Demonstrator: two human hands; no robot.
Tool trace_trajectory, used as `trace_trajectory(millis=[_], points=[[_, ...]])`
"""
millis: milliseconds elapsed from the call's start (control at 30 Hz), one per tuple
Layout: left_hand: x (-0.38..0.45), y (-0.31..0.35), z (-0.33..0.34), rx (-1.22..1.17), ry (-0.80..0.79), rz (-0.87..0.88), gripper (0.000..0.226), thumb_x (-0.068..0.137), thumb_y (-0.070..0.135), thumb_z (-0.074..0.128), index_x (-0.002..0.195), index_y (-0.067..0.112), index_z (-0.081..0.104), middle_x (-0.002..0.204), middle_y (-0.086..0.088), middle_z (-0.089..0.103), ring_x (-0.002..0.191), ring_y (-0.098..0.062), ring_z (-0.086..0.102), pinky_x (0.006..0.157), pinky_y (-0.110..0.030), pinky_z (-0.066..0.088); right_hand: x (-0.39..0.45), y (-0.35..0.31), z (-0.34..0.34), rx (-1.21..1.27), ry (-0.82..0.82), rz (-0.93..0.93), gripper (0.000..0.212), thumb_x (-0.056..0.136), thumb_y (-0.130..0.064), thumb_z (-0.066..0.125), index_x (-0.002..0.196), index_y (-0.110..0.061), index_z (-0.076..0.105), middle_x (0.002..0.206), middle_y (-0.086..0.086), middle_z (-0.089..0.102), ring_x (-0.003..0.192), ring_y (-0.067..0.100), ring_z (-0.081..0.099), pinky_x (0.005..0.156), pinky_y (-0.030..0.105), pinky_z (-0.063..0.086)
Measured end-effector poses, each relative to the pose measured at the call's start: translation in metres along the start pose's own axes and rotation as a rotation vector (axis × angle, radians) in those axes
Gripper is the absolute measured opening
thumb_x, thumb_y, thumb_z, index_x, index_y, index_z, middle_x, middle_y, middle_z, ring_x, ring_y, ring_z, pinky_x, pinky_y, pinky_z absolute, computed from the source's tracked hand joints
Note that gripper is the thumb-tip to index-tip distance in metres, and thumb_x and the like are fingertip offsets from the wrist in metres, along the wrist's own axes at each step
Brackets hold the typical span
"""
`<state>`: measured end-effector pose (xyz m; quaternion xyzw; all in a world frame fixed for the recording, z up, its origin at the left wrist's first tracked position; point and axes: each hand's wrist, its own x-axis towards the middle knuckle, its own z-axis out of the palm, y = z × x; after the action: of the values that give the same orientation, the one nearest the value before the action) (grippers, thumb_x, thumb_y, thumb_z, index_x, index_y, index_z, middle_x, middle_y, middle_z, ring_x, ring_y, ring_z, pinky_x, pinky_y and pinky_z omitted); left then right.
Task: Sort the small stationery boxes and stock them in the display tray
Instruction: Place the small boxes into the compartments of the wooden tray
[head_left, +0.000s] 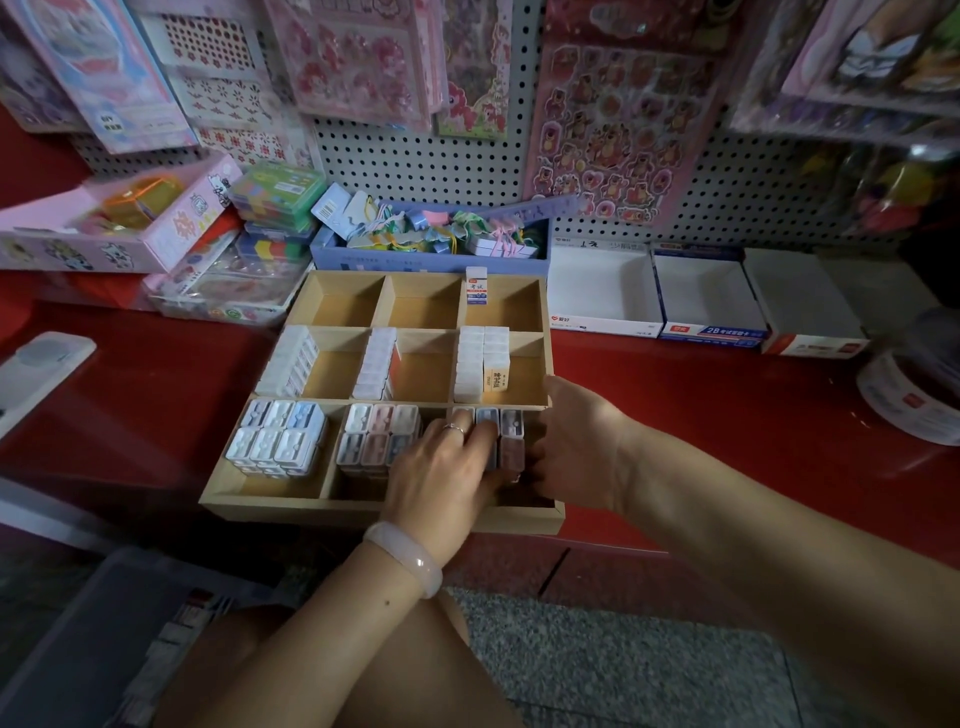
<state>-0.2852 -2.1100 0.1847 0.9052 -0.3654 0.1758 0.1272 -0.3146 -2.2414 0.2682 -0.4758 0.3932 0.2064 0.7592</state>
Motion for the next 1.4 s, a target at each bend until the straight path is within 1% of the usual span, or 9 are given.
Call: trace_trajectory(millis=[167, 367, 800, 867, 967, 1033, 1167, 1267, 1400], points=[[-0.001, -0.007, -0.006, 0.039, -0.005, 0.019, 0.047, 0.050, 0.035, 0.090, 0.081, 0.011, 0.065, 0.082, -0.005, 0.064, 0.063, -0.022, 0.064, 0.040, -0.024, 0.042, -0.006, 0.000, -0.004, 0.018, -0.062, 0.007, 0.060, 0.099, -0.051, 0.020, 0.089, -0.005, 0.056, 0.089, 0.019, 0.060, 0.078, 0.027, 0.058, 0.073, 0.033, 0.043], [0.001, -0.006, -0.004, 0.067, -0.049, 0.006, 0.047, 0.045, 0.029, 0.093, 0.078, 0.011, 0.064, 0.079, -0.006, 0.063, 0.060, -0.023, 0.063, 0.037, -0.022, 0.037, -0.008, 0.001, 0.002, 0.081, -0.099, -0.021, 0.058, 0.100, -0.049, 0.020, 0.118, -0.009, 0.058, 0.106, 0.015, 0.065, 0.084, 0.023, 0.063, 0.064, 0.030, 0.046], [-0.002, -0.011, -0.006, 0.044, -0.034, 0.029, 0.049, 0.047, 0.038, 0.091, 0.080, 0.012, 0.066, 0.079, -0.003, 0.064, 0.060, -0.020, 0.064, 0.041, -0.022, 0.042, -0.016, 0.001, 0.001, 0.106, -0.061, -0.010, 0.047, 0.101, -0.046, 0.024, 0.106, -0.008, 0.050, 0.097, 0.019, 0.060, 0.079, 0.026, 0.060, 0.060, 0.033, 0.046], [-0.004, -0.011, -0.008, 0.029, -0.026, 0.029, 0.049, 0.048, 0.039, 0.091, 0.081, 0.013, 0.066, 0.079, -0.003, 0.064, 0.061, -0.020, 0.065, 0.040, -0.023, 0.042, -0.019, 0.000, -0.001, 0.087, -0.073, -0.014, 0.044, 0.102, -0.044, 0.021, 0.102, -0.012, 0.051, 0.097, 0.018, 0.059, 0.081, 0.023, 0.058, 0.063, 0.032, 0.044], [-0.006, -0.017, -0.015, 0.002, -0.033, 0.036, 0.048, 0.055, 0.046, 0.086, 0.081, 0.013, 0.065, 0.076, -0.002, 0.062, 0.062, -0.020, 0.064, 0.042, -0.024, 0.043, -0.022, -0.003, -0.005, 0.053, -0.117, -0.046, 0.050, 0.102, -0.041, 0.020, 0.141, -0.013, 0.033, 0.116, 0.010, 0.049, 0.097, 0.017, 0.048, 0.083, 0.036, 0.042], [-0.007, -0.029, -0.028, -0.042, -0.030, 0.025, 0.044, 0.070, 0.055, 0.069, 0.077, 0.013, 0.059, 0.074, -0.001, 0.058, 0.062, -0.020, 0.060, 0.045, -0.026, 0.042, -0.025, -0.009, -0.005, -0.016, -0.145, -0.120, 0.043, 0.102, -0.037, 0.024, 0.138, -0.017, 0.037, 0.117, 0.008, 0.049, 0.105, 0.022, 0.049, 0.092, 0.040, 0.040], [-0.002, -0.075, -0.070, -0.272, 0.037, -0.173, 0.054, 0.082, 0.056, 0.040, 0.096, 0.009, 0.062, 0.095, -0.007, 0.062, 0.085, -0.027, 0.060, 0.072, -0.037, 0.050, -0.024, -0.034, 0.022, -0.189, -0.139, -0.357, 0.027, 0.096, -0.030, 0.046, 0.115, -0.015, 0.055, 0.115, 0.008, 0.058, 0.102, 0.023, 0.058, 0.085, 0.036, 0.047], [-0.002, -0.113, -0.110, -0.357, 0.190, -0.373, 0.054, 0.081, 0.048, 0.048, 0.119, 0.012, 0.061, 0.112, -0.002, 0.062, 0.101, -0.020, 0.058, 0.088, -0.025, 0.043, -0.019, -0.041, 0.078, -0.363, -0.259, -0.487, 0.029, 0.094, -0.031, 0.050, 0.118, -0.016, 0.058, 0.111, 0.000, 0.058, 0.101, 0.015, 0.057, 0.092, 0.031, 0.044], [-0.046, -0.189, -0.149, -0.559, 0.264, -0.734, 0.038, 0.084, 0.034, 0.061, 0.119, 0.021, 0.057, 0.116, 0.004, 0.059, 0.107, -0.010, 0.056, 0.095, -0.022, 0.039, -0.014, 0.001, 0.188, -0.620, -0.455, -0.537, 0.013, 0.096, -0.025, 0.047, 0.103, -0.023, 0.057, 0.091, -0.007, 0.056, 0.094, 0.014, 0.055, 0.080, 0.026, 0.044]])
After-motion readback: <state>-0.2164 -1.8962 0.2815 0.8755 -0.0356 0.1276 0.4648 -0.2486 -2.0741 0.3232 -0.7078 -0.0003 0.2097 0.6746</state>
